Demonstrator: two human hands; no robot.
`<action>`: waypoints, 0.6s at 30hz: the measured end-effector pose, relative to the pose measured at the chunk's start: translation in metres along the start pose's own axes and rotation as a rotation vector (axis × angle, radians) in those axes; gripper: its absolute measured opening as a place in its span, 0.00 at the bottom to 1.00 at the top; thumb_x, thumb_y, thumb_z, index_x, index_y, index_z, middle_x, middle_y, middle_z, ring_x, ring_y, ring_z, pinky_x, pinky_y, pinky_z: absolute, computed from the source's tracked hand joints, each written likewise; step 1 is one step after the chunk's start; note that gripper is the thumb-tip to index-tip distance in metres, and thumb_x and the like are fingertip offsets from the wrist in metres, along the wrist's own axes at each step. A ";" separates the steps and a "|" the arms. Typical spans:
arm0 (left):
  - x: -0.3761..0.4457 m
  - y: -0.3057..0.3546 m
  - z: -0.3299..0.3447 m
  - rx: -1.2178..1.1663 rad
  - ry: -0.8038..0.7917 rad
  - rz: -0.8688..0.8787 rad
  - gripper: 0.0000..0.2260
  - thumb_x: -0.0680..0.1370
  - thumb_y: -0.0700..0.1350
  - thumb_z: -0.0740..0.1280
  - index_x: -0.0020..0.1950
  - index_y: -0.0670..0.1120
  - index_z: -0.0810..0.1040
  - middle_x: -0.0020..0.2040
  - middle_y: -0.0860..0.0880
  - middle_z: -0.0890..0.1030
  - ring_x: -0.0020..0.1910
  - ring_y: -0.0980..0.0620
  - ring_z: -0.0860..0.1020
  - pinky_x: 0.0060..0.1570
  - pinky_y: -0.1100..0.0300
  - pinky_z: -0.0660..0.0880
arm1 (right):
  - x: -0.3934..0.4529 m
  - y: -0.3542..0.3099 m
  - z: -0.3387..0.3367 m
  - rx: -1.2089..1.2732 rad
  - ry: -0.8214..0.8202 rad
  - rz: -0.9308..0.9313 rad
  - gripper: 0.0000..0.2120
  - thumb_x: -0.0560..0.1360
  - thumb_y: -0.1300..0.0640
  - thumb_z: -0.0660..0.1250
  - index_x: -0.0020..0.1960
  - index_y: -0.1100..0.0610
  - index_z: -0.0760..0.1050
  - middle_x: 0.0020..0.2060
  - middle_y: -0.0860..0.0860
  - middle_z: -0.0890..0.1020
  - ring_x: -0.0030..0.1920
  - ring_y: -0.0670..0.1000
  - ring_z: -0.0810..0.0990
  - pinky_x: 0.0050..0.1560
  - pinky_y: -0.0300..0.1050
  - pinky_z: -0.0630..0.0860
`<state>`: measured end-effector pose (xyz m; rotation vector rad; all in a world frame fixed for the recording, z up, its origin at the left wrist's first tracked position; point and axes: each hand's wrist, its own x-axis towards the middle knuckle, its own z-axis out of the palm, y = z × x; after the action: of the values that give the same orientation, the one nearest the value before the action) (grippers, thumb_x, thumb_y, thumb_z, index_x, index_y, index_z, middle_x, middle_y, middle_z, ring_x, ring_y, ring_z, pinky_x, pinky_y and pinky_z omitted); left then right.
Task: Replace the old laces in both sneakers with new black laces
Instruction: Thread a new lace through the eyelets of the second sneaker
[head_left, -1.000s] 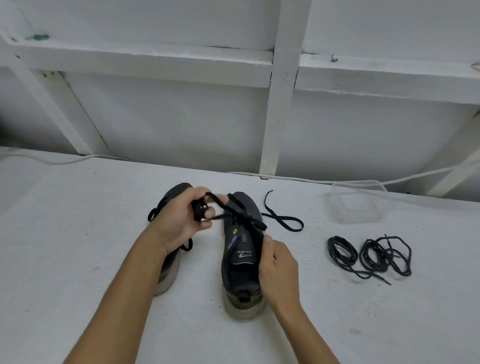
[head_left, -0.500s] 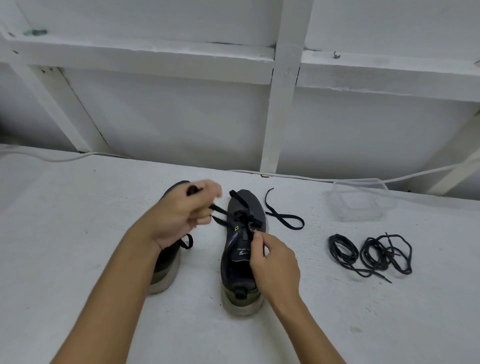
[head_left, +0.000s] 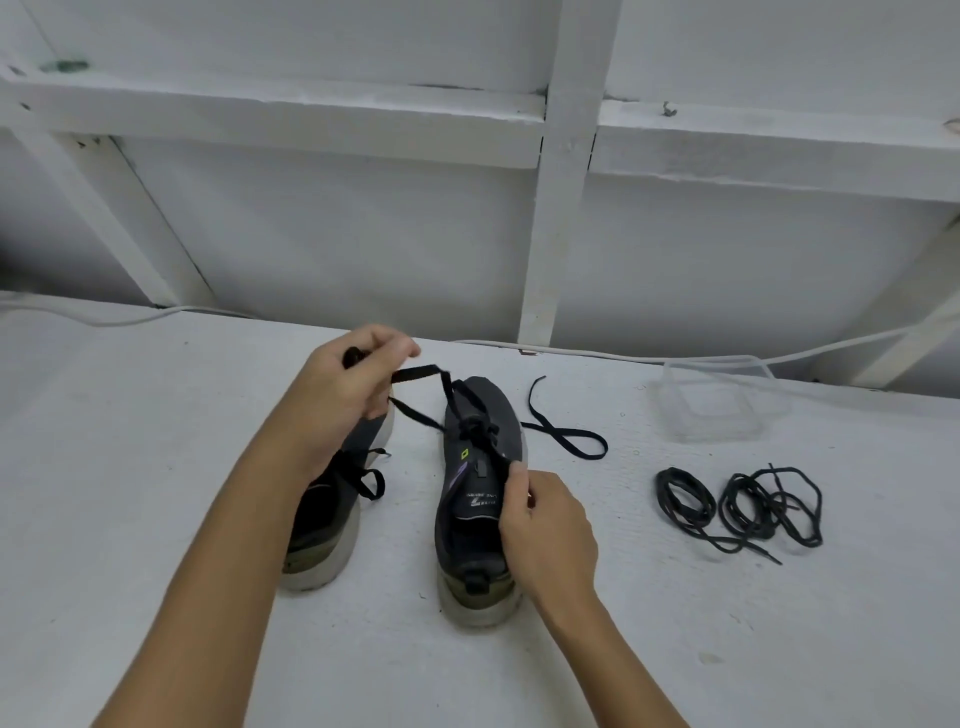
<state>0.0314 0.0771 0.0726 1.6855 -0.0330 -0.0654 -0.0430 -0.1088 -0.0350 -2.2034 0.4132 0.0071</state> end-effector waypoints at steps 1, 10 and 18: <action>0.001 -0.004 0.002 0.123 0.034 0.001 0.08 0.81 0.47 0.66 0.44 0.47 0.81 0.27 0.54 0.65 0.26 0.55 0.62 0.32 0.60 0.61 | -0.001 0.000 0.000 0.019 -0.007 -0.010 0.20 0.83 0.41 0.53 0.34 0.45 0.66 0.34 0.43 0.73 0.35 0.45 0.72 0.37 0.42 0.66; 0.001 0.016 0.034 -0.187 -0.219 0.041 0.07 0.81 0.45 0.65 0.45 0.46 0.79 0.28 0.50 0.60 0.25 0.55 0.57 0.30 0.61 0.55 | 0.046 -0.029 -0.011 -0.001 -0.080 -0.336 0.24 0.77 0.46 0.69 0.72 0.44 0.73 0.56 0.42 0.78 0.53 0.42 0.77 0.57 0.43 0.76; 0.046 0.017 0.030 0.439 0.029 0.207 0.13 0.81 0.55 0.65 0.64 0.56 0.77 0.58 0.54 0.78 0.52 0.57 0.77 0.53 0.58 0.74 | 0.087 -0.055 -0.044 0.520 -0.182 -0.071 0.16 0.85 0.50 0.57 0.47 0.56 0.78 0.41 0.53 0.86 0.29 0.46 0.75 0.33 0.39 0.70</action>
<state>0.0758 0.0427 0.0853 2.1116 -0.2127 0.1307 0.0496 -0.1372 0.0220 -1.6859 0.2045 0.0559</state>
